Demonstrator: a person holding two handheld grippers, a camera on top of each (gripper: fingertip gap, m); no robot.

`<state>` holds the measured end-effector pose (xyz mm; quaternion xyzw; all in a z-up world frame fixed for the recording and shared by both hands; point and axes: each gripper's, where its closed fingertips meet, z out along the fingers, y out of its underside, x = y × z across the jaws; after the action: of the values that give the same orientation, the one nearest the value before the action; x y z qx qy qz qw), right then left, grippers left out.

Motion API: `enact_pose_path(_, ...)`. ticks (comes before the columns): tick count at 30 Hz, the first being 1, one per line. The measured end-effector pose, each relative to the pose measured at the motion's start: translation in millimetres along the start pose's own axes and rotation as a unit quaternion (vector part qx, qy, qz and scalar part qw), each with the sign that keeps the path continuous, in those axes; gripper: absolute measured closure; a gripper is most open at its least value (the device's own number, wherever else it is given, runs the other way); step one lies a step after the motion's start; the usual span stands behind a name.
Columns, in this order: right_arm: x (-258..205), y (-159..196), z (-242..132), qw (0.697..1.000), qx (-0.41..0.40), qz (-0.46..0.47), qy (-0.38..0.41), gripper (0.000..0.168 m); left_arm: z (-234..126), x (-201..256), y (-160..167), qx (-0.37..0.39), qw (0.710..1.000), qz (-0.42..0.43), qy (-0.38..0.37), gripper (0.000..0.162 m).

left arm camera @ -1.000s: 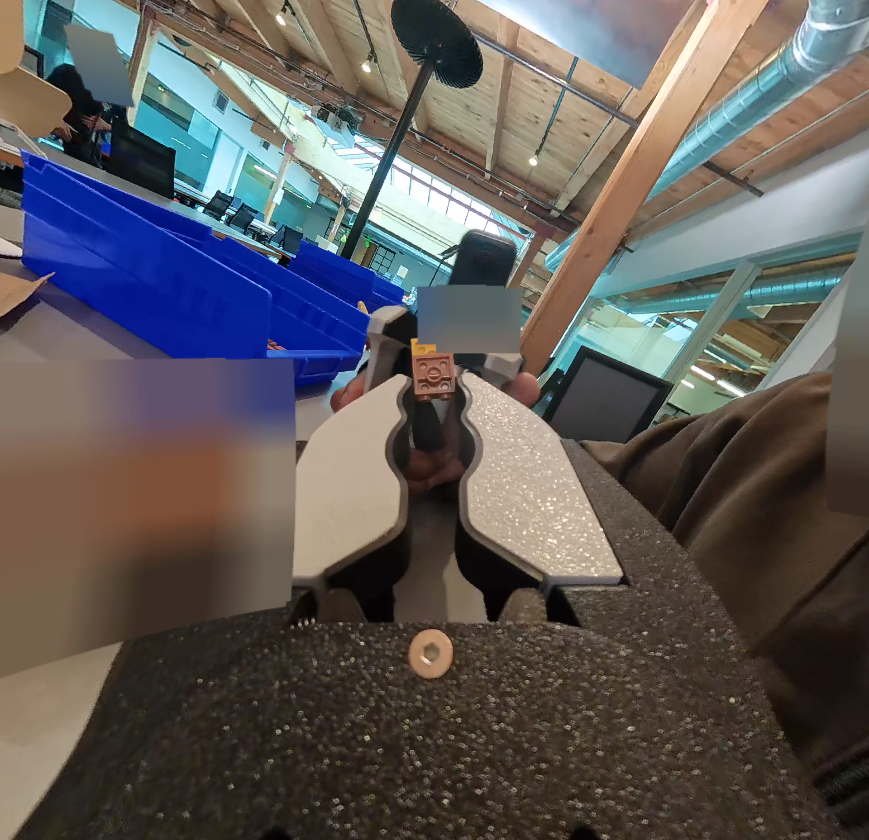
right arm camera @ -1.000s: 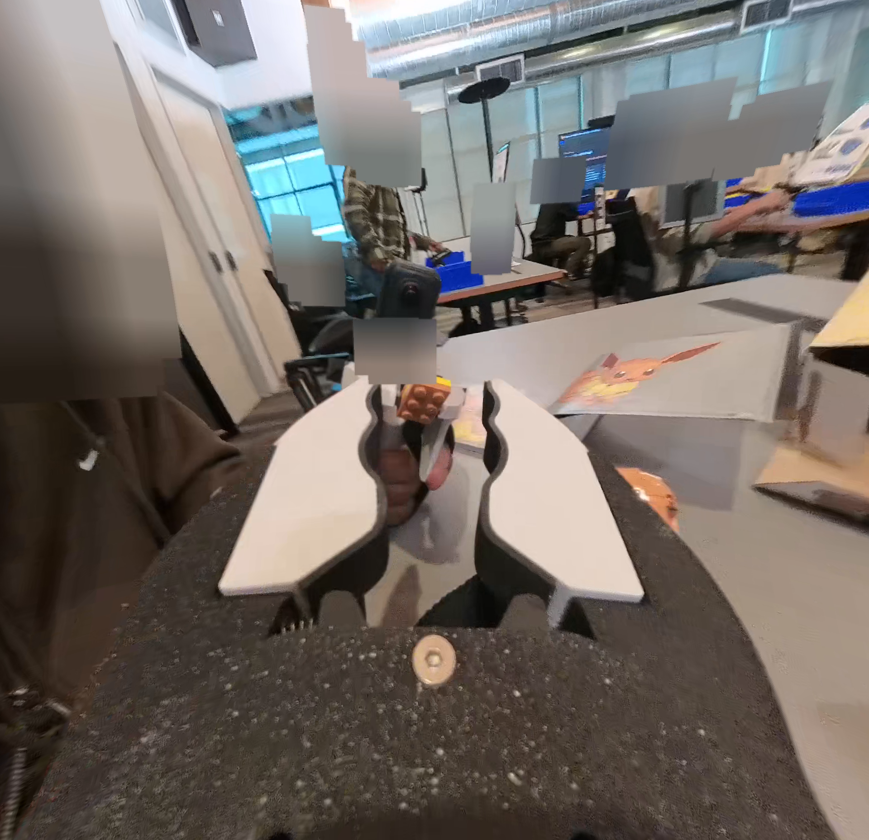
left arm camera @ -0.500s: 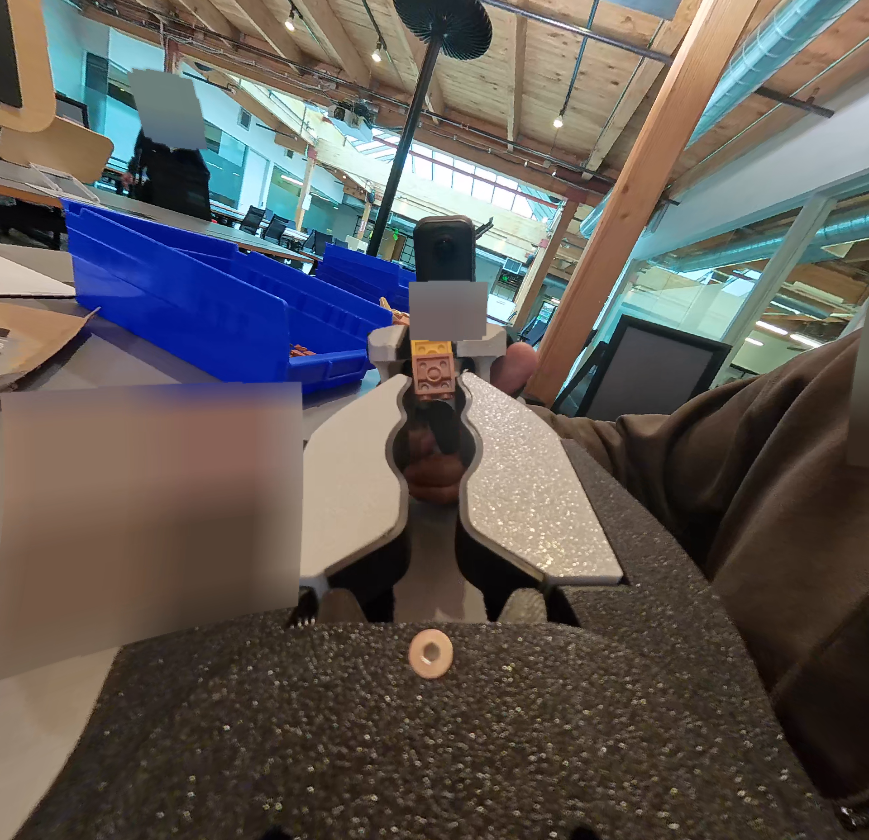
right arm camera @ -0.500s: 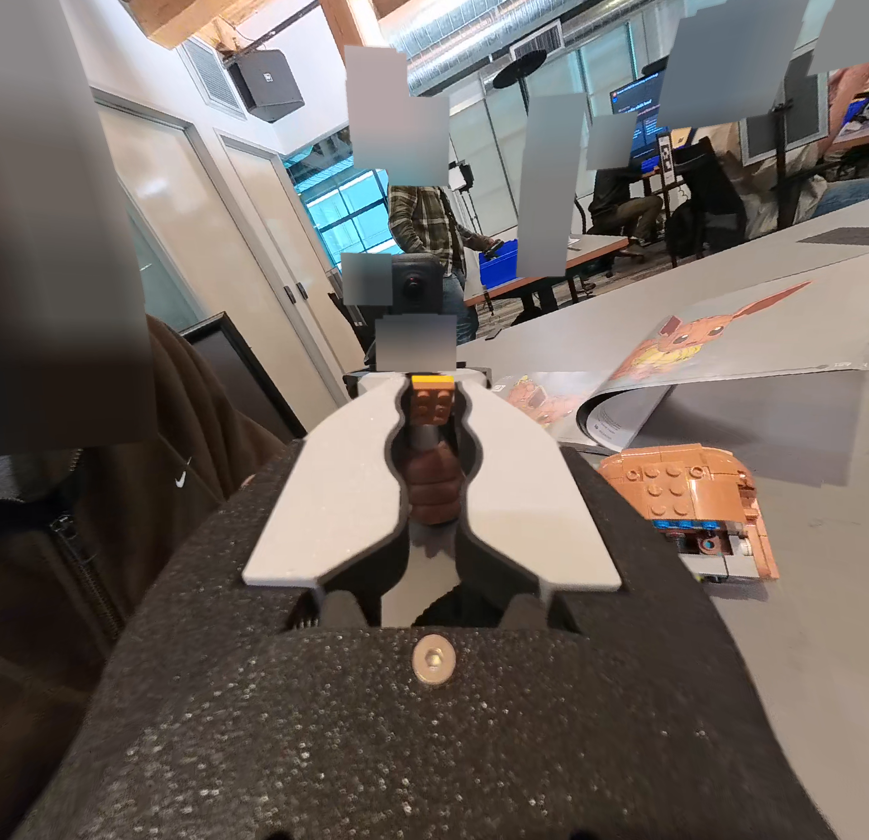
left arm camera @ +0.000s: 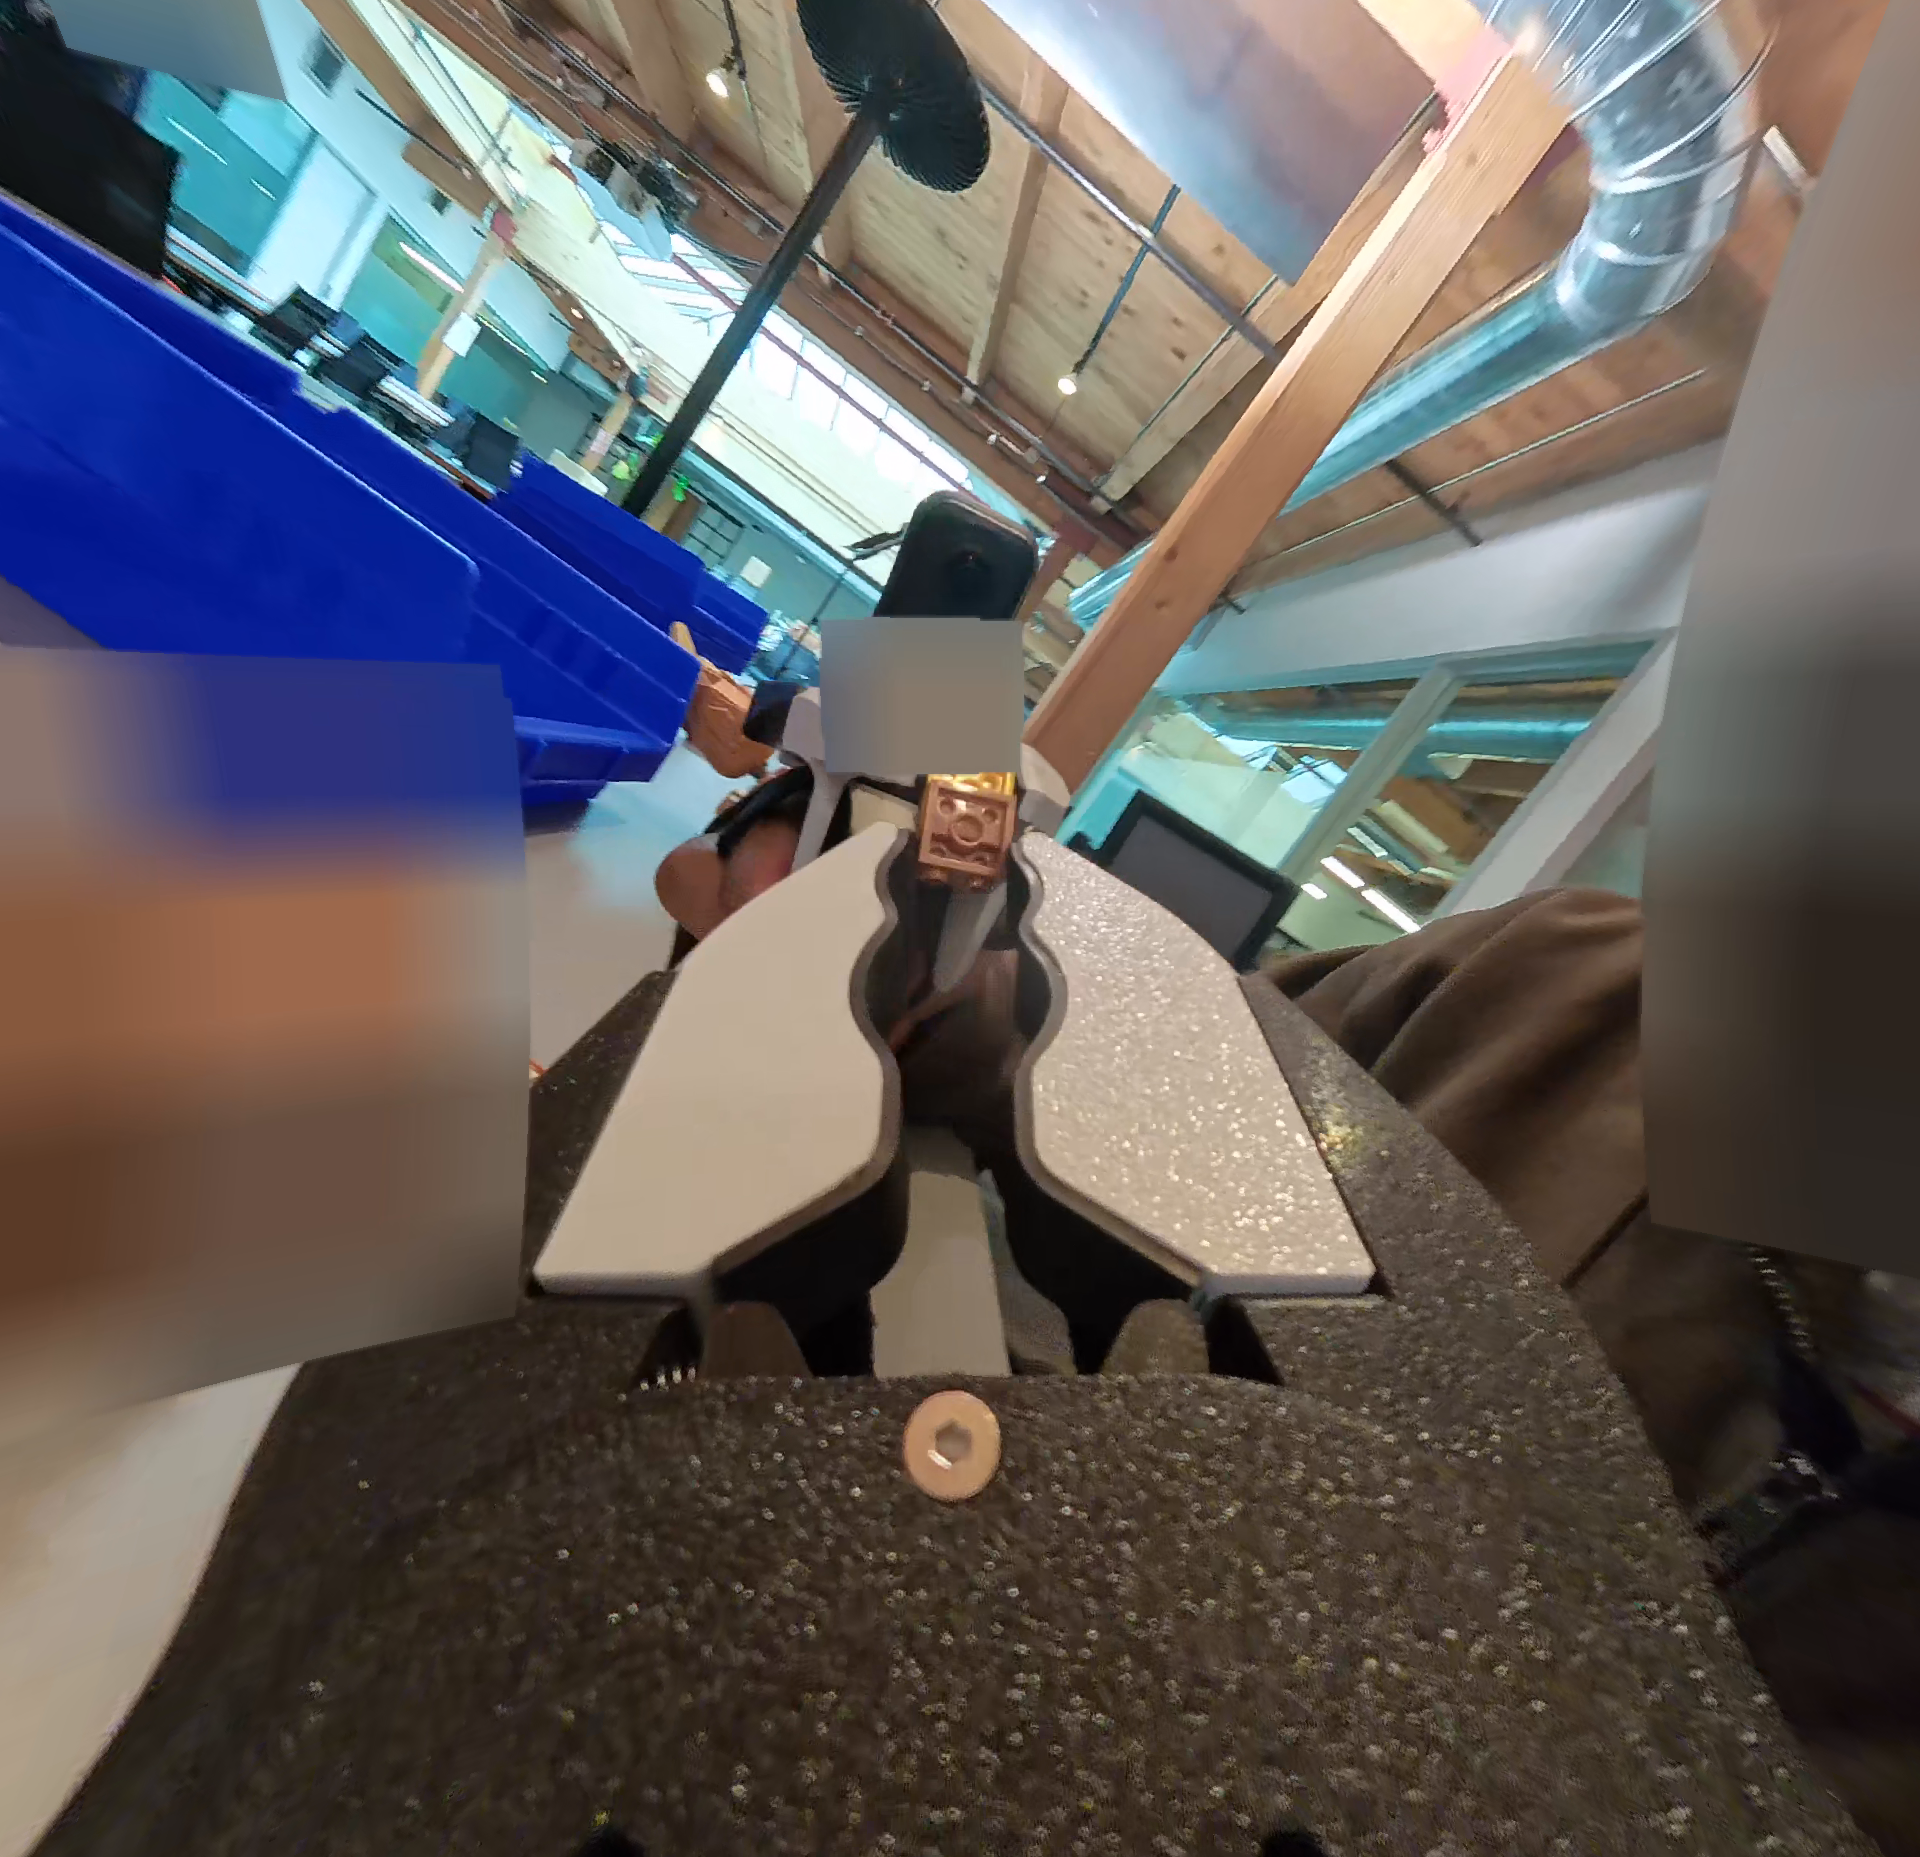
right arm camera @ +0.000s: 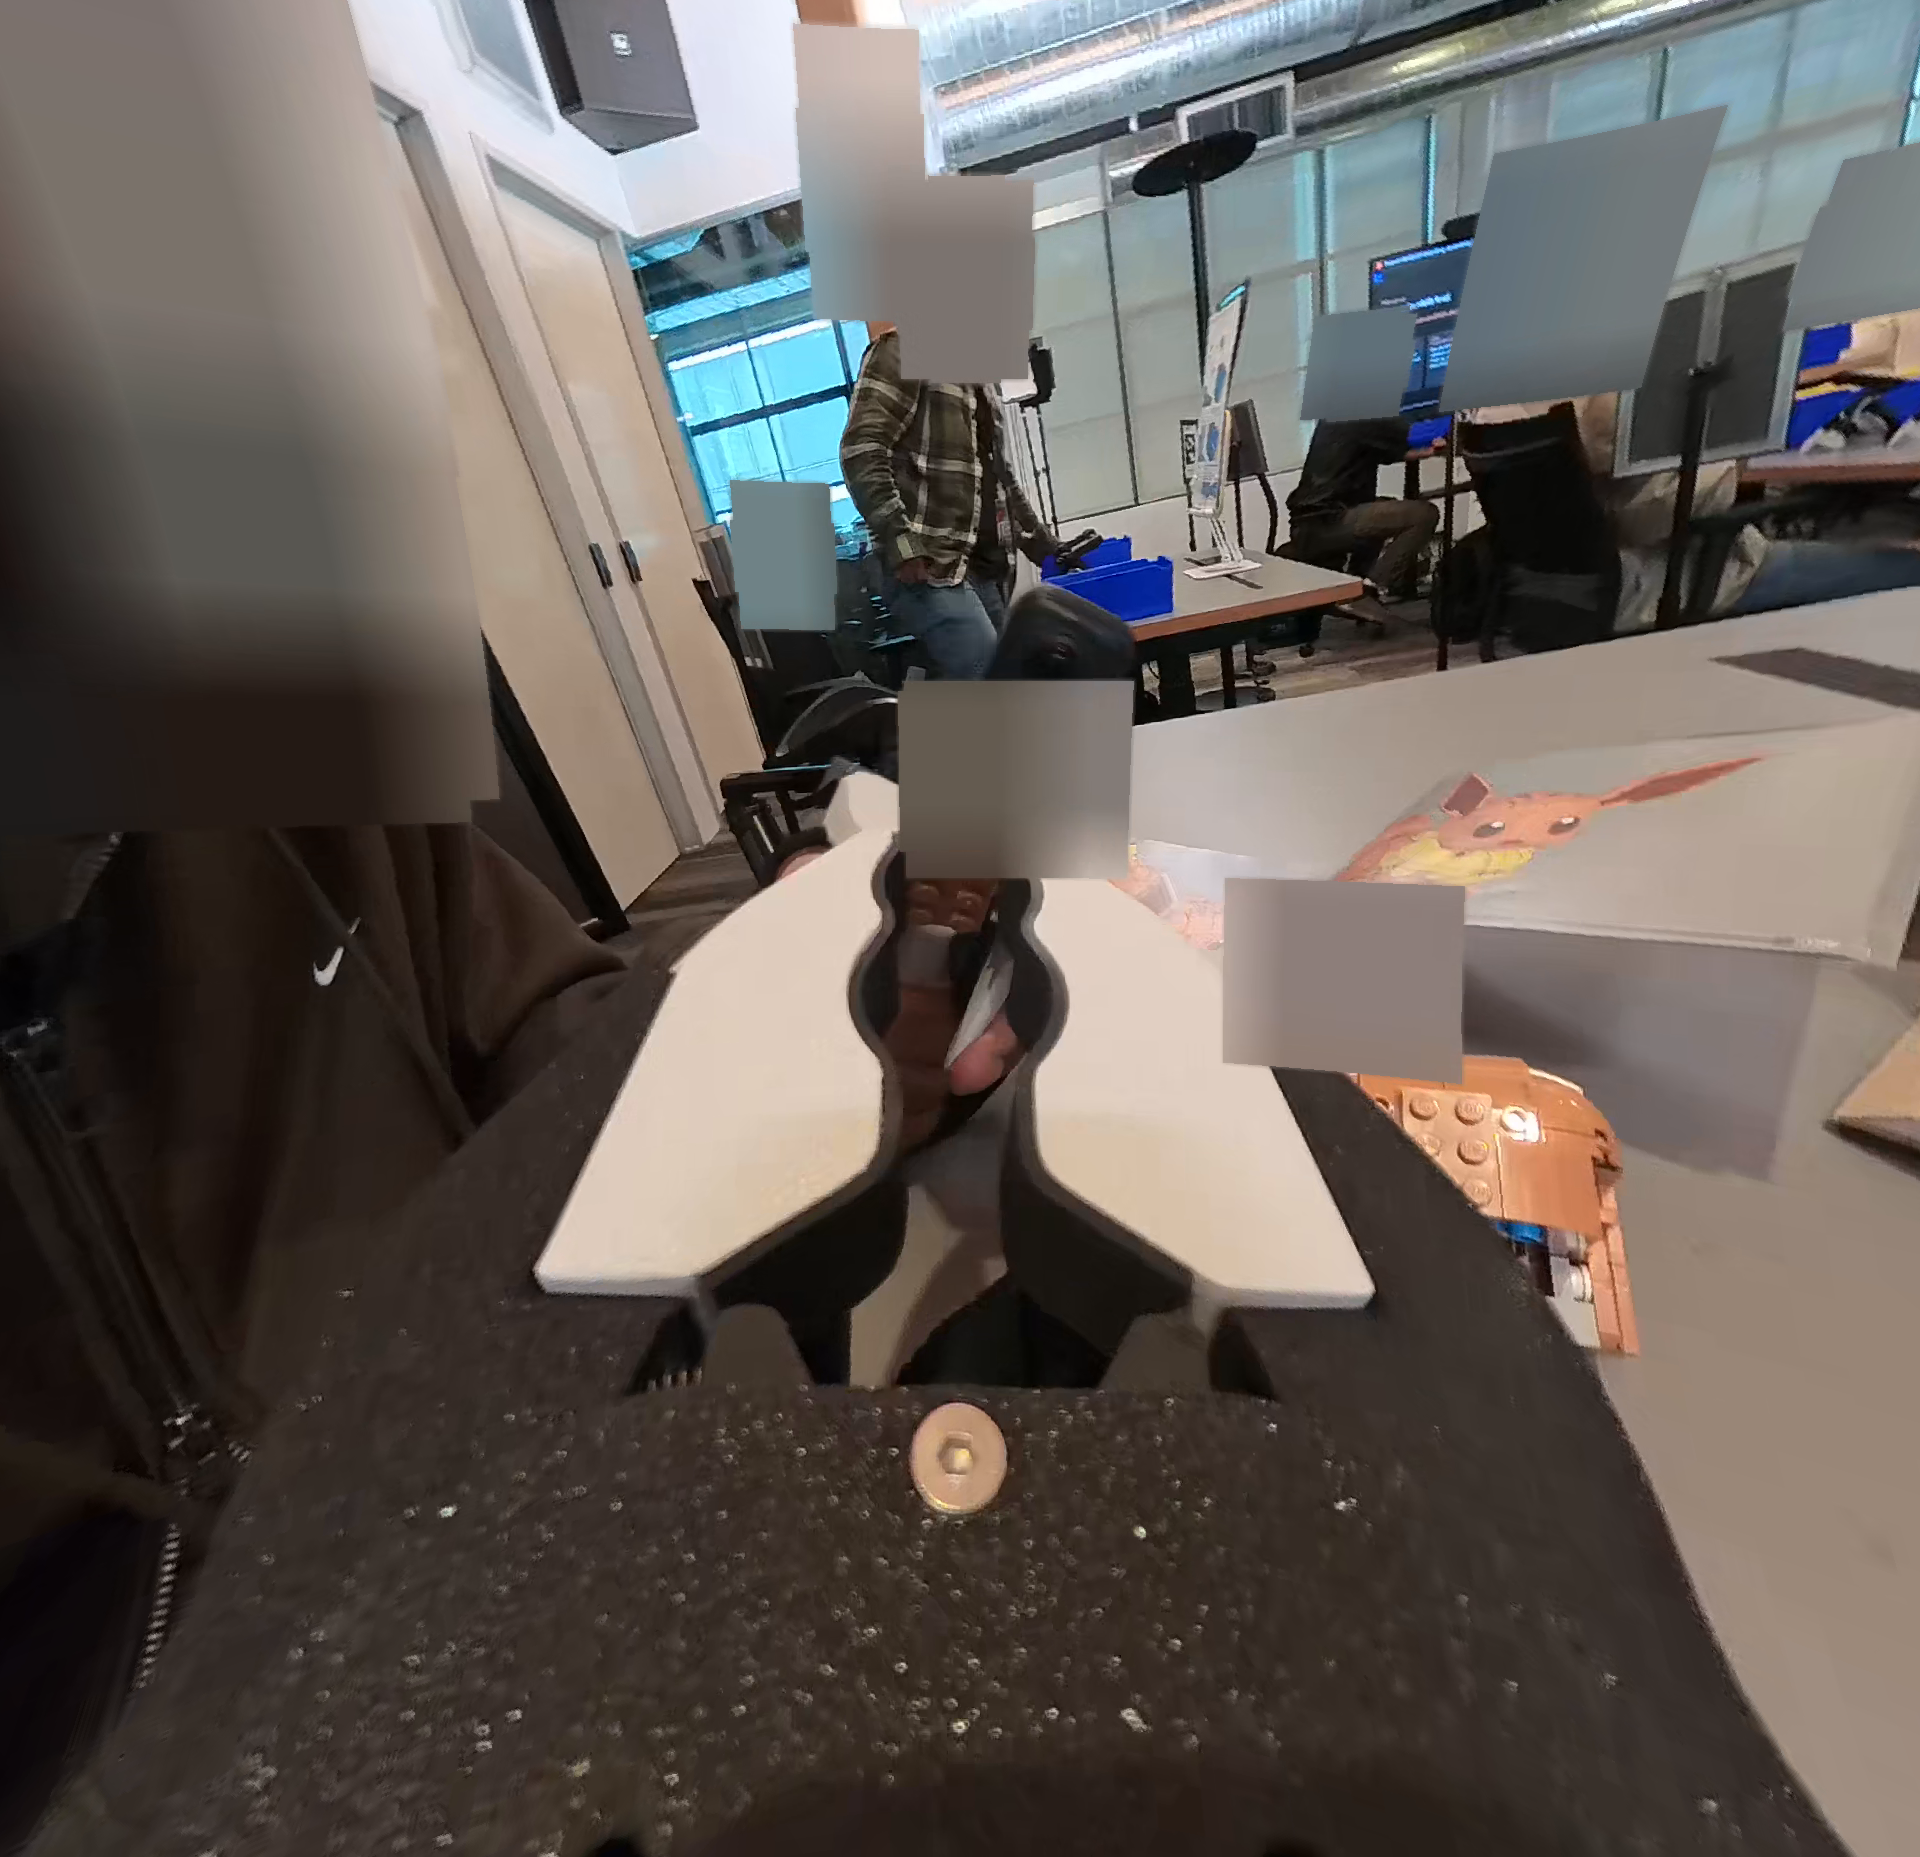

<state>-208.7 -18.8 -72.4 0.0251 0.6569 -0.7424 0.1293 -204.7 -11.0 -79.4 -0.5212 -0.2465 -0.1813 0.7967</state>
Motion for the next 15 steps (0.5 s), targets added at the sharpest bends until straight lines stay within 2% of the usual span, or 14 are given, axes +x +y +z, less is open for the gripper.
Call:
enact_pose_path(6,-8.4,-0.8,0.0,0.999,0.001,-0.03,-0.018,0.153,-0.5,8.2,0.9,0.003,0.996,-0.073,0.053,0.146)
enact_pose_path(8,-7.6,-0.7,-0.2,0.999,0.002,-0.031,-0.016,0.153,-0.8,7.8,0.3,0.005,0.996,-0.073,0.052,0.146)
enact_pose_path(12,0.5,0.8,-1.9,1.0,-0.002,-0.011,0.001,0.153,-0.4,1.5,-2.3,0.007,0.999,0.042,-0.007,0.145)
enact_pose_path(15,3.6,1.9,-2.6,1.0,-0.006,-0.011,0.012,0.153,-2.0,-3.3,-3.0,-0.008,0.99,0.131,-0.059,0.145)
